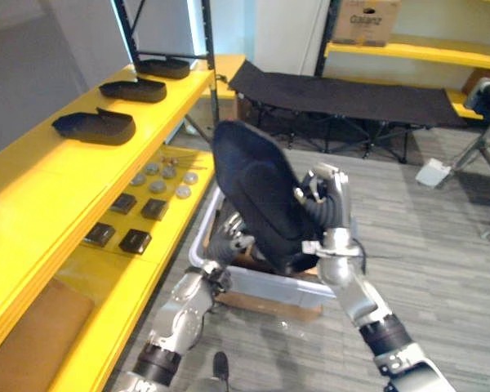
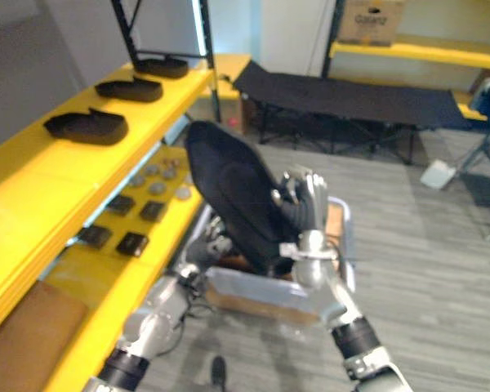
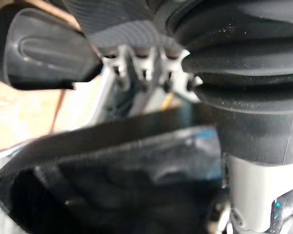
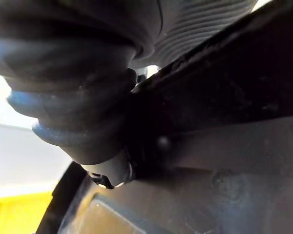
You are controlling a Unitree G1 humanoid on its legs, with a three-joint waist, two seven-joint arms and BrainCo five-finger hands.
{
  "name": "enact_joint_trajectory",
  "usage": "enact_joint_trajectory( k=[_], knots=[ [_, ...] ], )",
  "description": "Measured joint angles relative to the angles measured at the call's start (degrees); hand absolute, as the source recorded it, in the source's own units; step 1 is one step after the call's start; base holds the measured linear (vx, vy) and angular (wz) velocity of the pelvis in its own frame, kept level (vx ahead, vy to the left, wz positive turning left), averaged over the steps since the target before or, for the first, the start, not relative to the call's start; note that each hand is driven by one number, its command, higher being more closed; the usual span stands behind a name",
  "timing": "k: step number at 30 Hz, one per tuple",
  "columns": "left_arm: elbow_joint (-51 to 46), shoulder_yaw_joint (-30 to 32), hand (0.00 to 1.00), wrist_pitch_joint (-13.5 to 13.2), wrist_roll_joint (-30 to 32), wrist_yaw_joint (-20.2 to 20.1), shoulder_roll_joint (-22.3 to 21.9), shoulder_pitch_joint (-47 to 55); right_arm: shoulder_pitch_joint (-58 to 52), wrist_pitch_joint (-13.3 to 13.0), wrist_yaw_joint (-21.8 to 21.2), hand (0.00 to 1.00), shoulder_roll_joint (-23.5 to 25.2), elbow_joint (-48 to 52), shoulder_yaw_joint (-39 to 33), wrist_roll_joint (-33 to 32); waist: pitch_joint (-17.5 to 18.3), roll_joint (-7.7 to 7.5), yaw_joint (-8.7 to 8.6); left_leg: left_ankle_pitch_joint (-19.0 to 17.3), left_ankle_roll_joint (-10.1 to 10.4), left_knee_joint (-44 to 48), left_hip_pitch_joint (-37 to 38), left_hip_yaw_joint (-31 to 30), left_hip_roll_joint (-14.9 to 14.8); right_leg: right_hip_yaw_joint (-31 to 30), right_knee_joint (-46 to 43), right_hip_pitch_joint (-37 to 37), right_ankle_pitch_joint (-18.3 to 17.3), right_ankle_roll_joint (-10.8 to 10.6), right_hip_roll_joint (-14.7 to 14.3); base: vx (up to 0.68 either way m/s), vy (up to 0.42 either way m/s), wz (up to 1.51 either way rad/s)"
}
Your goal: Walk over and take plastic housings, then place them on the shelf
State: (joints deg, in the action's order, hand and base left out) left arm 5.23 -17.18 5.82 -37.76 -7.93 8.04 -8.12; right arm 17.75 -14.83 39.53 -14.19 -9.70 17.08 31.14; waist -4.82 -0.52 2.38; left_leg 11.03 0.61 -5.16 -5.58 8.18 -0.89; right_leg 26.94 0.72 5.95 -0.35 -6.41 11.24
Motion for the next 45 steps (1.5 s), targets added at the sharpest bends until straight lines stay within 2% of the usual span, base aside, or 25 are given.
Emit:
enact_joint_trajectory(
  k=[4,16,24,29,32,33,40,45],
  knots=[
    [0.0,-2.3,0.0,0.0,0.6,0.1,0.6,0.0,0.0,0.1,0.5,1.0,0.1,-1.5,1.9,-0.1,0.5,-0.79,0.11,0.0,-0.2,0.0,-0.4,0.0,0.1,0.0,1.0,0.1,1.2,-0.5,0.0,0.05,-0.01,0.01],
    [0.5,-4.5,0.0,0.5,0.6,0.6,0.6,-0.3,0.1,0.1,1.9,1.0,0.0,-4.8,2.2,-3.5,1.2,-0.87,0.2,0.1,-0.1,0.0,0.5,-0.2,-0.4,0.0,1.1,1.2,1.2,-0.5,-0.4,0.01,-0.007,-0.01],
    [0.6,-6.5,0.0,0.6,0.6,4.6,1.0,-0.8,0.1,0.0,1.9,1.0,0.4,-4.8,3.6,-5.7,1.4,-1.04,0.21,-0.1,0.1,0.0,0.5,-0.4,-0.4,0.0,1.3,1.1,1.1,-0.6,-0.3,-0.03,0.018,0.01],
    [1.5,-6.6,0.0,0.6,0.5,6.7,1.2,-0.8,-0.1,-1.3,1.7,1.0,2.2,-4.7,6.3,-6.1,2.2,-2.21,0.15,-0.1,0.1,0.0,0.4,-0.4,-0.4,0.0,1.6,1.1,1.1,-0.5,-0.4,0.0,0.0,0.0],
    [2.3,-6.5,0.0,0.6,0.5,7.6,1.2,-0.8,-0.1,-1.3,1.7,1.0,2.8,-4.7,6.9,-6.2,2.2,-2.29,0.22,-0.2,0.1,0.0,0.4,-0.3,-0.3,0.0,1.6,1.1,1.2,-0.5,-0.3,0.0,0.0,0.0],
    [2.5,-6.5,1.0,0.6,0.5,7.8,1.2,-0.8,-0.1,-1.3,1.7,1.0,2.9,-4.7,7.1,-6.4,2.2,-2.29,0.22,-0.2,0.1,0.0,0.4,-0.2,-0.3,0.0,1.7,1.1,1.2,-0.5,-0.3,0.0,0.0,0.0],
    [3.4,-6.5,1.0,0.4,0.4,9.6,1.0,-0.8,-0.5,-1.6,1.6,1.0,3.4,-4.7,8.2,-8.4,2.2,-2.29,0.13,-0.3,0.4,0.0,0.5,0.1,-0.5,-0.2,1.9,1.1,1.2,-0.5,-0.4,0.0,0.0,-0.01],
    [5.3,-6.0,1.0,-1.8,0.0,12.3,0.4,-0.7,-0.7,-1.6,1.6,1.0,3.9,-4.7,9.7,-9.1,2.2,-2.29,0.04,-0.4,0.4,0.0,0.5,0.1,-0.5,-0.1,2.0,1.1,1.2,-0.5,-0.4,0.0,0.0,0.0]
  ],
)
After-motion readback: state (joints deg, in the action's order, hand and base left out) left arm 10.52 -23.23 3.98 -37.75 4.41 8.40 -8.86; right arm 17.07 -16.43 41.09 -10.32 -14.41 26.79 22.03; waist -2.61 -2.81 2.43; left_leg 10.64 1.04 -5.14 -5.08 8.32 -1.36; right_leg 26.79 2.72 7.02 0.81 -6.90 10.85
